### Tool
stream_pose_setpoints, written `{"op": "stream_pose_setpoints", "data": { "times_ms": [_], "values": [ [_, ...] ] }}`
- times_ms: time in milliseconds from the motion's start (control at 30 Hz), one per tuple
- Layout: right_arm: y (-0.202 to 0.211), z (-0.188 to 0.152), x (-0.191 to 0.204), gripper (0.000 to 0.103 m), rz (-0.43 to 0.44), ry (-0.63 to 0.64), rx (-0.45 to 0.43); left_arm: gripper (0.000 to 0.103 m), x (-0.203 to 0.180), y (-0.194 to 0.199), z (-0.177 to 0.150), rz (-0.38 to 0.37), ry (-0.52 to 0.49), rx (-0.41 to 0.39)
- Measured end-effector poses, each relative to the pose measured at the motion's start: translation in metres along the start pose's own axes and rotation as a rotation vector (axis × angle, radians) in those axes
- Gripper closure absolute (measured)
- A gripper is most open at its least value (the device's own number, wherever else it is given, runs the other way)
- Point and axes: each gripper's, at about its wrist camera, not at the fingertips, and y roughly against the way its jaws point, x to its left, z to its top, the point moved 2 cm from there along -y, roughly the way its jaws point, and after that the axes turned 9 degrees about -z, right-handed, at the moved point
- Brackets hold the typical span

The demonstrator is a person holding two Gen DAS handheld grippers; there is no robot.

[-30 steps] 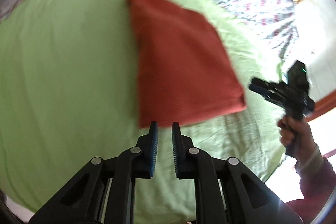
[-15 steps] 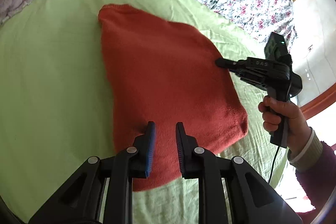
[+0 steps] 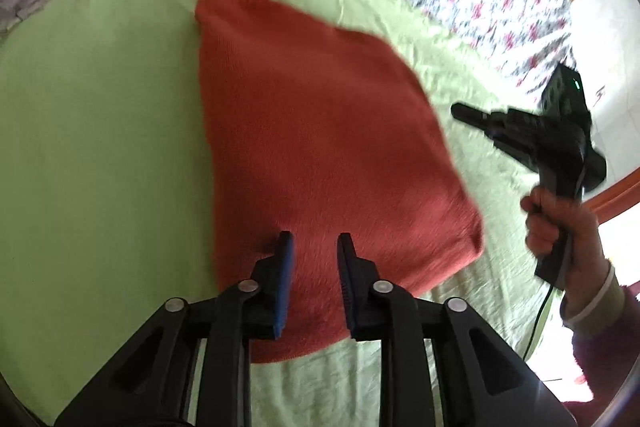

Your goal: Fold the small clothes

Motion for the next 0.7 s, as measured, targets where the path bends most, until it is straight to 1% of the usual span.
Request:
{"op": "stream_pose_setpoints", "data": {
  "times_ms": [33,100,133,167,200,233,267,300,333,367,400,500,567,700],
  "values": [
    [0.006,-0.001,0.011,0.098,0.022,0.036,-0.007,0.077,0.001,0.004,0.004,-0.005,0.006,-0.017],
    [0.011,-0.006,0.036,0.084,0.067,0.124,0.002,0.076,0.008,0.005,0.016,-0.009,0.02,-0.042],
    [0.009,-0.008,0.042,0.071,0.078,0.149,0.018,0.076,0.01,0.004,0.021,0.001,0.022,-0.045],
    [0.004,-0.011,0.05,0.068,0.09,0.173,0.034,0.076,0.013,0.001,0.026,0.021,0.02,-0.052],
    [-0.002,-0.013,0.054,0.068,0.091,0.19,0.042,0.076,0.013,-0.005,0.03,0.033,0.02,-0.052],
    [-0.008,-0.014,0.056,0.068,0.074,0.207,0.054,0.078,0.018,-0.011,0.032,0.041,0.029,-0.038],
    [-0.02,-0.015,0.057,0.068,0.023,0.223,0.079,0.084,0.024,-0.023,0.031,0.057,0.047,-0.014],
    [-0.031,-0.015,0.054,0.07,-0.026,0.225,0.104,0.087,0.029,-0.029,0.031,0.071,0.058,0.004],
    [-0.043,-0.015,0.049,0.07,-0.05,0.217,0.122,0.09,0.032,-0.035,0.031,0.076,0.059,0.014],
    [-0.052,-0.015,0.042,0.071,-0.084,0.211,0.131,0.09,0.031,-0.037,0.03,0.079,0.055,0.012],
    [-0.056,-0.013,0.037,0.071,-0.087,0.207,0.124,0.09,0.031,-0.037,0.03,0.086,0.053,0.012],
    [-0.053,-0.011,0.036,0.071,-0.084,0.196,0.12,0.088,0.021,-0.031,0.026,0.104,0.036,0.012],
    [-0.042,-0.014,0.04,0.068,-0.098,0.215,0.106,0.082,0.012,-0.025,0.022,0.093,0.03,0.009],
    [-0.011,-0.037,0.05,0.068,-0.07,0.228,0.072,0.076,-0.002,-0.01,0.003,0.054,0.01,0.005]
  ]
}}
